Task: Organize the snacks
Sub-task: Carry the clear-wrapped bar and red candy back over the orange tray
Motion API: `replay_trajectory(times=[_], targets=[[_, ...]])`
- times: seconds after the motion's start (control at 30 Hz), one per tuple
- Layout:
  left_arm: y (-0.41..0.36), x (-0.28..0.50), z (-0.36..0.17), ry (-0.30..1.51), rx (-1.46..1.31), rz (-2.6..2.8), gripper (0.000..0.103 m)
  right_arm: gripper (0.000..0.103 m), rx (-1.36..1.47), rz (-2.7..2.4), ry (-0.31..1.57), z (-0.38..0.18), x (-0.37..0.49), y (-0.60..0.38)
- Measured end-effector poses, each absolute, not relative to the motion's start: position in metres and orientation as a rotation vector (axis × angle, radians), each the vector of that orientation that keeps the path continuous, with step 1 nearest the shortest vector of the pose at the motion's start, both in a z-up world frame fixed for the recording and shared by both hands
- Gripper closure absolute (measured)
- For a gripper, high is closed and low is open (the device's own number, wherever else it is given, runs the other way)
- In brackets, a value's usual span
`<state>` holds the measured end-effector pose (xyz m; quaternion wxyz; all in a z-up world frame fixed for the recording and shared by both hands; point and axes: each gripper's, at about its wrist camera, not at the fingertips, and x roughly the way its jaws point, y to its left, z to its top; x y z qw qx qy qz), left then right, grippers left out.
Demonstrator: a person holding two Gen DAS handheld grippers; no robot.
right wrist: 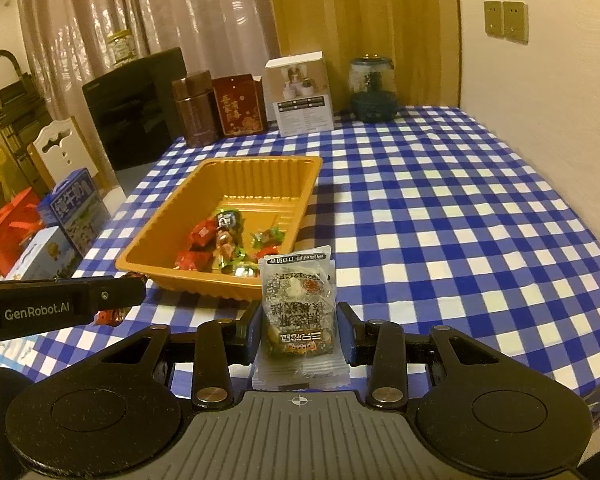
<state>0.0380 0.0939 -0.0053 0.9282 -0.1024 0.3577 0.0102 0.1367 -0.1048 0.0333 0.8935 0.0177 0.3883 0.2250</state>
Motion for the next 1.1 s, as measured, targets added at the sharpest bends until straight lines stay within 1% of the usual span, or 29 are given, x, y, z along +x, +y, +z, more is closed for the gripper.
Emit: replay_trajectory(times=[0.67, 1.1], targets=[[0.12, 0.065, -0.001, 0.731, -0.19, 0.018, 0.08, 0.064, 0.039, 0.525, 0.79, 0.033, 0.159, -0.066], [0.145, 0.105, -0.005, 0.737, -0.168, -0.004, 0.08, 0.064, 0.048, 0.54, 0.794, 0.024, 0.196, -0.038]])
